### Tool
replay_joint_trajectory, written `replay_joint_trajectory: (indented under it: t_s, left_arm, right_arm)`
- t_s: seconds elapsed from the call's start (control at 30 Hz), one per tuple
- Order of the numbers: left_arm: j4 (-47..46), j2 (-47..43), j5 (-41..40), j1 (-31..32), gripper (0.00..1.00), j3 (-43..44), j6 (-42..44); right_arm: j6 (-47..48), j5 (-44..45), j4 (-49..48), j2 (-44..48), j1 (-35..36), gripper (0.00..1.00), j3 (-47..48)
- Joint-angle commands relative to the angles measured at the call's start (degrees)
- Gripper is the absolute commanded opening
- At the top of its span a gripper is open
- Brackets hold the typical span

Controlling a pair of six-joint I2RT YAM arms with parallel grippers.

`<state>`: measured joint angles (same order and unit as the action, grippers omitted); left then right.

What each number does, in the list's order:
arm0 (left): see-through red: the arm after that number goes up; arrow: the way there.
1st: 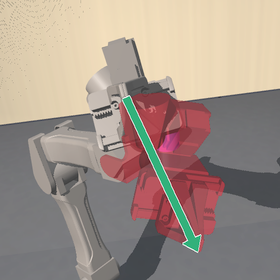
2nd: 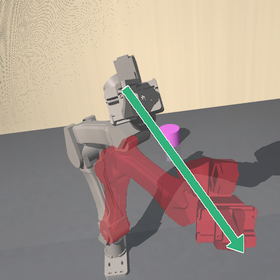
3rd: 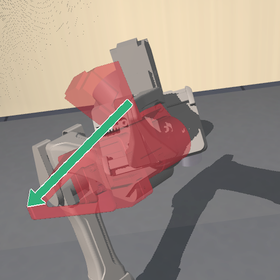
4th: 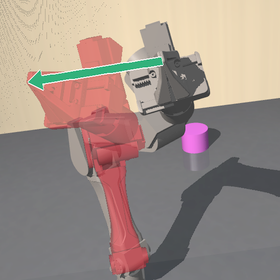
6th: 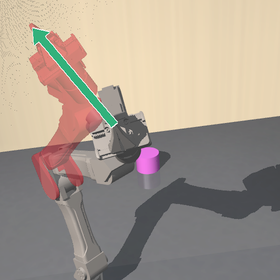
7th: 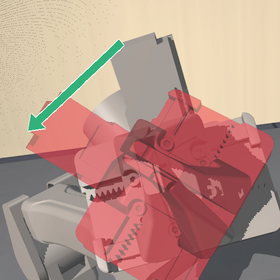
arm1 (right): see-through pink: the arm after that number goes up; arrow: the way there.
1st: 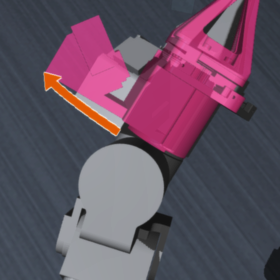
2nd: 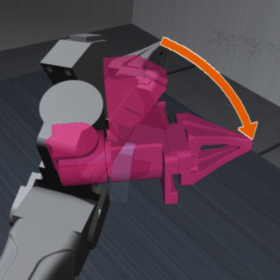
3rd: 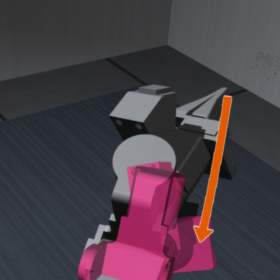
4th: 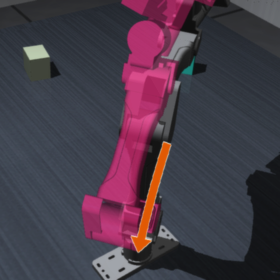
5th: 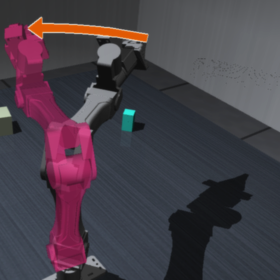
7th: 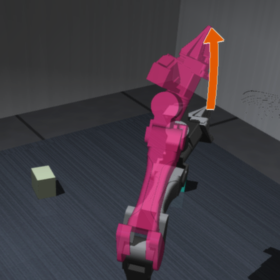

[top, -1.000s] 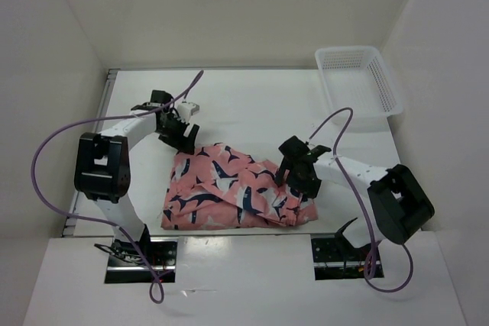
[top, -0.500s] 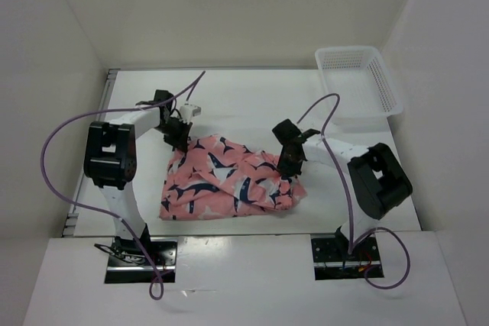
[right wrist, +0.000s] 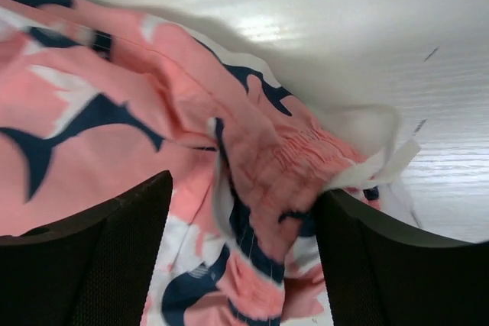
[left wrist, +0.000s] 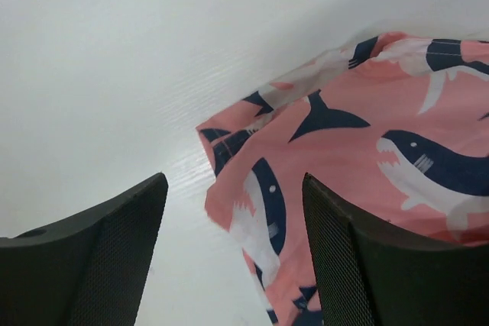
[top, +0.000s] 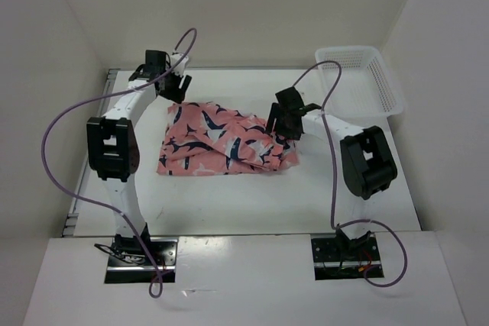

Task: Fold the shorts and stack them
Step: Fold the shorts

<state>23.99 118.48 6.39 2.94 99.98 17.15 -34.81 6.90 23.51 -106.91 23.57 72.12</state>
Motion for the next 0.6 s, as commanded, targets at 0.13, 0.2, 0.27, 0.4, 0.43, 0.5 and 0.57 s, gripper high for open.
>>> replay_joint_trajectory:
  t_s: [0.13,0.2,0.27,0.4,0.43,0.5,0.57]
  left_arm:
    - [8.60,-17.74,2.02,-1.01,0.79,-8.90,0.58]
    - [12.39,-21.26,2.04,0.83,0.78,-19.53,3.14]
    - [13.80,-21.79,2.66,0.84,0.74,-24.64,4.03]
    - [9.60,-22.50,3.19,0.84,0.74,-30.19,4.03]
    - [7.85,-22.50,1.97,0.84,0.74,-30.81,4.03]
    - [7.30,-21.71,1.09,0.84,0.76,-30.81,3.43]
    - [5.90,-20.92,0.29,0.84,0.77,-30.81,3.42]
  right_arm:
    - [0.20,0.77,-3.47,25.16,-0.37,0.79,-9.35]
    - [-3.41,-4.23,-2.16,27.19,-0.37,0.76,-13.73]
    - [-8.50,-7.23,-1.19,27.20,-0.37,0.73,-15.95]
    - [-12.30,-9.71,-0.30,24.57,0.24,0.73,-18.58]
    - [-12.30,-10.32,-0.30,23.60,0.25,0.73,-18.59]
    - [-12.30,-11.11,-0.83,22.02,0.25,0.74,-18.59]
    - [-12.30,-12.25,-0.22,19.82,0.25,0.75,-18.59]
